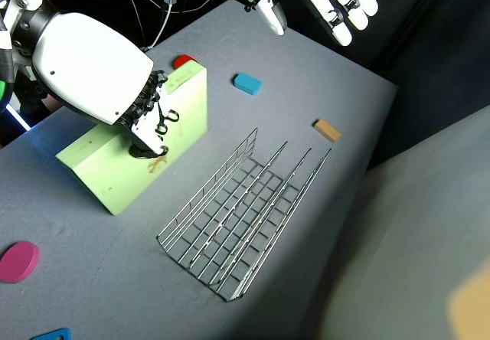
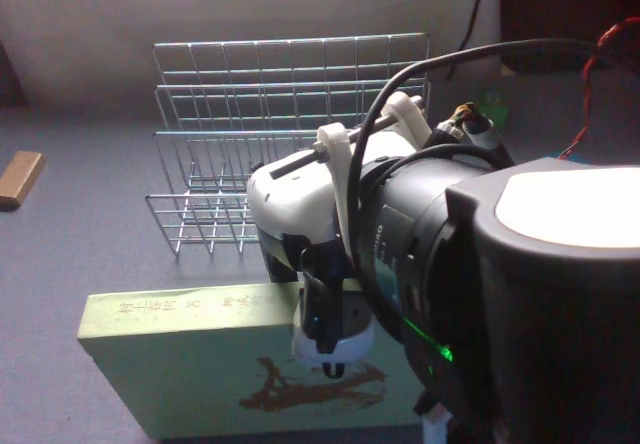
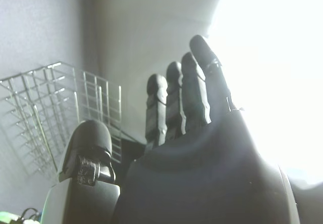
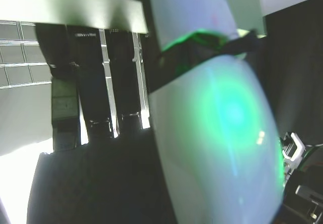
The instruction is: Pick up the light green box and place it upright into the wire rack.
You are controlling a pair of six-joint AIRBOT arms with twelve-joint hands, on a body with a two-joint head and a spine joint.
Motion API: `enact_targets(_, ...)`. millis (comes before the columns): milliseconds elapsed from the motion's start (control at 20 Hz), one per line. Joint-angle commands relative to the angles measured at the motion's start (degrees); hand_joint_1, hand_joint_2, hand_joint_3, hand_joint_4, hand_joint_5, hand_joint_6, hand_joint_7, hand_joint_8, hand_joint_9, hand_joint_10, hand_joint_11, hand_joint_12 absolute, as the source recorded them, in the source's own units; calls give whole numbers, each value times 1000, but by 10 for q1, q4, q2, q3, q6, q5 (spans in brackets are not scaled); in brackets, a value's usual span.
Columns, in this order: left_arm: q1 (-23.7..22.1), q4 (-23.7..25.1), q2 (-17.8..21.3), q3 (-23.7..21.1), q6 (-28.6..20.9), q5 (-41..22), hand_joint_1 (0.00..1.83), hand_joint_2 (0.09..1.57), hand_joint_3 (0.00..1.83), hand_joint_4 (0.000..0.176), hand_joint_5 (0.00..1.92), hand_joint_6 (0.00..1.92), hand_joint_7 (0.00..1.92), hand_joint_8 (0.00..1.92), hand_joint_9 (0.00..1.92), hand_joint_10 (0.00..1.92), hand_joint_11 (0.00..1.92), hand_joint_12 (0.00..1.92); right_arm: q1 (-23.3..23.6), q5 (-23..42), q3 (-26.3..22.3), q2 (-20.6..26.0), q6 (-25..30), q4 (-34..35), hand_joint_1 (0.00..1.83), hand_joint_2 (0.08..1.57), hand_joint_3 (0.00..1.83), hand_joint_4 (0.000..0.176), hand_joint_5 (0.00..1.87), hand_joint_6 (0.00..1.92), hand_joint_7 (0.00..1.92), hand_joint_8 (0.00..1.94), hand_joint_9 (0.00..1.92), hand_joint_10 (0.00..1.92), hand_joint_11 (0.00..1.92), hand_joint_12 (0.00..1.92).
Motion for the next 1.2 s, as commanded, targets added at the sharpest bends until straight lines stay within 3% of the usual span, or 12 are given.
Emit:
enact_targets(0, -9, 49, 1, -1, 5, -9, 104, 1454, 0, 17, 224, 5, 164, 4, 130, 9, 0, 682, 5, 9, -2, 5, -3, -54, 1223, 1126, 0, 0, 859, 1176, 1061, 874, 968, 648, 615, 1509)
enact_targets(50, -9, 49, 1, -2, 5, -9, 116, 1452, 0, 17, 232, 7, 176, 6, 136, 10, 0, 677, 7, 11, -7, 11, -4, -65, 1260, 1073, 0, 0, 966, 991, 1233, 639, 1087, 708, 692, 1512)
enact_targets(100, -9, 44, 1, -2, 5, -9, 116, 1452, 0, 17, 232, 7, 176, 6, 136, 10, 0, 677, 10, 13, -11, 17, -4, -72, 1260, 1073, 0, 0, 966, 991, 1233, 639, 1087, 708, 692, 1512)
enact_targets(200, -9, 43, 1, -3, 5, -9, 119, 1451, 0, 17, 237, 8, 174, 4, 145, 13, 0, 680, 14, 20, -16, 28, -4, -73, 1275, 1026, 0, 0, 1056, 872, 1363, 379, 1171, 727, 863, 1420)
enact_targets(450, -9, 43, 1, -6, 5, -7, 116, 1449, 0, 17, 234, 4, 170, 1, 138, 7, 0, 685, 45, 56, -36, 77, -16, -73, 1273, 1026, 0, 0, 1059, 893, 1366, 348, 1175, 726, 871, 1417)
enact_targets(750, -9, 40, 1, -8, 5, -4, 105, 1451, 0, 17, 233, 3, 167, 0, 137, 5, 0, 685, 124, 81, -41, 132, -69, -53, 1274, 1027, 0, 0, 1053, 892, 1370, 347, 1176, 727, 872, 1417)
enact_targets(1150, -9, 40, 1, -10, 12, -3, 107, 1451, 0, 17, 237, 3, 147, 0, 116, 0, 0, 684, 161, 113, -23, 139, -70, -87, 1274, 1027, 0, 0, 1049, 898, 1371, 345, 1177, 727, 872, 1415)
